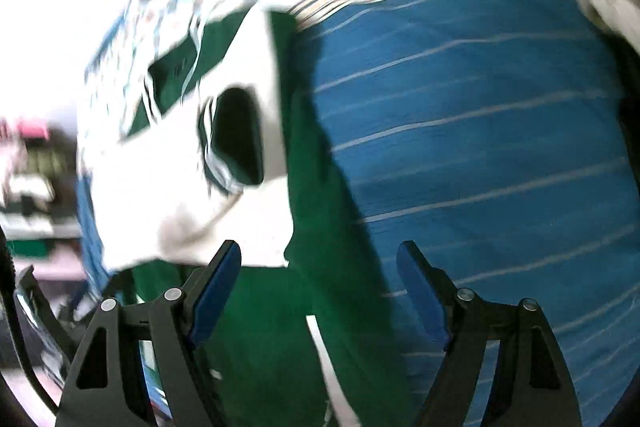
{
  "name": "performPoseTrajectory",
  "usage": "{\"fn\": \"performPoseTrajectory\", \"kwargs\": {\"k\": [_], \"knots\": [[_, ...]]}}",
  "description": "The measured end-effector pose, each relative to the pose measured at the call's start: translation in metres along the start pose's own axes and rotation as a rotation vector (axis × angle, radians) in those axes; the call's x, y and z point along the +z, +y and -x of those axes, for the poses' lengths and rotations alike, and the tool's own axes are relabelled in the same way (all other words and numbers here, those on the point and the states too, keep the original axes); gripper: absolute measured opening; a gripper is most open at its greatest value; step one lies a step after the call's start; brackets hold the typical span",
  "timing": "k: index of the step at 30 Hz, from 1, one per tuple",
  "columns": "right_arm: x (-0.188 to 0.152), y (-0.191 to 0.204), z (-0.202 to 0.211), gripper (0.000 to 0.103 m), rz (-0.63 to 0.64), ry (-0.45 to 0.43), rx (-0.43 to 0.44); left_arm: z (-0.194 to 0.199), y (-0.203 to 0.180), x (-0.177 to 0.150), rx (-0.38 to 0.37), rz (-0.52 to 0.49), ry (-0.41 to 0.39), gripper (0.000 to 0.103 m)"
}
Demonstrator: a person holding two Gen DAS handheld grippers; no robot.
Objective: Fold large clothes
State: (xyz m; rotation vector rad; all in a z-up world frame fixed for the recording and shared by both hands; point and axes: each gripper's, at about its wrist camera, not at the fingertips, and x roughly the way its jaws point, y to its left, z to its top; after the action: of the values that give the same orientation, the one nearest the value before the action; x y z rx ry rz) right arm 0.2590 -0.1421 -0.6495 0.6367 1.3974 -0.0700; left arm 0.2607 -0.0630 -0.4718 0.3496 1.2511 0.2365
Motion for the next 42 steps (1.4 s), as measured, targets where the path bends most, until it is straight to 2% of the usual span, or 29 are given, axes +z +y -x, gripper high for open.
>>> {"fn": "performPoseTrajectory", "kwargs": {"k": [2, 5, 6, 7, 8, 10, 13, 15, 16, 19, 22, 23, 24, 26, 27, 29, 31, 33, 34, 36, 37, 38, 40, 42], "knots": [[-0.001, 0.016, -0.021, 0.082, 0.069, 0.038, -0.048, -0.027, 0.021, -0.007, 0.039, 0.048, 0.049, 0.101], [-0.008, 0.038, -0.068, 0.080, 0.178, 0.173, -0.130, -0.061, 0.035, -0.006, 0.092, 0.073, 0.074, 0.101], [-0.011, 0.042, -0.082, 0.056, 0.213, 0.194, -0.190, -0.072, 0.037, -0.003, 0.092, 0.078, 0.081, 0.101], [-0.012, 0.040, -0.089, 0.042, 0.224, 0.195, -0.261, -0.081, 0.039, -0.003, 0.087, 0.088, 0.102, 0.101], [-0.011, 0.032, -0.088, 0.022, 0.188, 0.165, -0.296, -0.089, 0.044, -0.003, 0.075, 0.104, 0.122, 0.101], [-0.008, -0.001, -0.072, 0.020, 0.009, 0.106, -0.221, -0.099, 0.045, -0.003, 0.042, 0.114, 0.135, 0.102], [-0.009, -0.047, -0.055, 0.018, -0.187, 0.050, -0.207, -0.106, 0.041, -0.003, 0.008, 0.103, 0.110, 0.103], [-0.009, -0.067, -0.059, 0.018, -0.256, 0.091, -0.126, -0.110, 0.040, -0.004, -0.020, 0.106, 0.093, 0.103], [-0.007, -0.067, -0.058, 0.020, -0.240, 0.104, -0.112, -0.109, 0.044, -0.002, -0.040, 0.118, 0.077, 0.103], [-0.003, -0.048, -0.055, 0.023, -0.105, 0.100, -0.171, -0.114, 0.048, 0.004, -0.103, 0.148, 0.025, 0.103], [-0.004, -0.031, -0.060, 0.023, 0.004, 0.095, -0.195, -0.123, 0.057, 0.013, -0.178, 0.186, 0.054, 0.103], [-0.003, -0.035, -0.059, 0.022, -0.002, 0.065, -0.233, -0.125, 0.059, 0.015, -0.200, 0.199, 0.071, 0.103], [-0.003, -0.041, -0.059, 0.020, -0.035, 0.055, -0.230, -0.126, 0.061, 0.017, -0.218, 0.209, 0.089, 0.103], [-0.002, -0.060, -0.059, 0.020, -0.183, 0.064, -0.173, -0.121, 0.063, 0.018, -0.209, 0.199, 0.106, 0.103], [-0.003, -0.058, -0.056, 0.021, -0.200, 0.068, -0.183, -0.114, 0.063, 0.016, -0.176, 0.184, 0.119, 0.103], [-0.009, -0.039, -0.043, 0.026, -0.188, 0.079, -0.276, -0.092, 0.066, 0.008, -0.125, 0.160, 0.116, 0.103], [-0.021, -0.016, -0.020, 0.027, -0.148, 0.055, -0.324, -0.061, 0.074, -0.008, -0.095, 0.147, 0.078, 0.103], [-0.043, 0.013, 0.008, 0.032, -0.117, 0.021, -0.282, -0.034, 0.079, -0.031, -0.071, 0.138, 0.059, 0.103], [-0.057, 0.029, 0.016, 0.033, -0.106, 0.026, -0.227, -0.025, 0.082, -0.042, -0.053, 0.133, 0.062, 0.103], [-0.089, 0.062, 0.014, 0.034, -0.094, 0.093, -0.055, -0.013, 0.085, -0.067, -0.029, 0.117, 0.080, 0.103], [-0.111, 0.080, 0.000, 0.034, -0.104, 0.164, 0.055, -0.011, 0.085, -0.080, -0.010, 0.104, 0.093, 0.103], [-0.133, 0.101, -0.025, 0.034, -0.131, 0.266, 0.206, -0.011, 0.084, -0.092, 0.000, 0.093, 0.107, 0.103], [-0.158, 0.126, -0.062, 0.034, -0.160, 0.369, 0.329, -0.020, 0.084, -0.111, 0.028, 0.067, 0.146, 0.103], [-0.183, 0.158, -0.113, 0.034, -0.141, 0.465, 0.379, -0.024, 0.090, -0.125, 0.034, 0.087, 0.178, 0.103]]}}
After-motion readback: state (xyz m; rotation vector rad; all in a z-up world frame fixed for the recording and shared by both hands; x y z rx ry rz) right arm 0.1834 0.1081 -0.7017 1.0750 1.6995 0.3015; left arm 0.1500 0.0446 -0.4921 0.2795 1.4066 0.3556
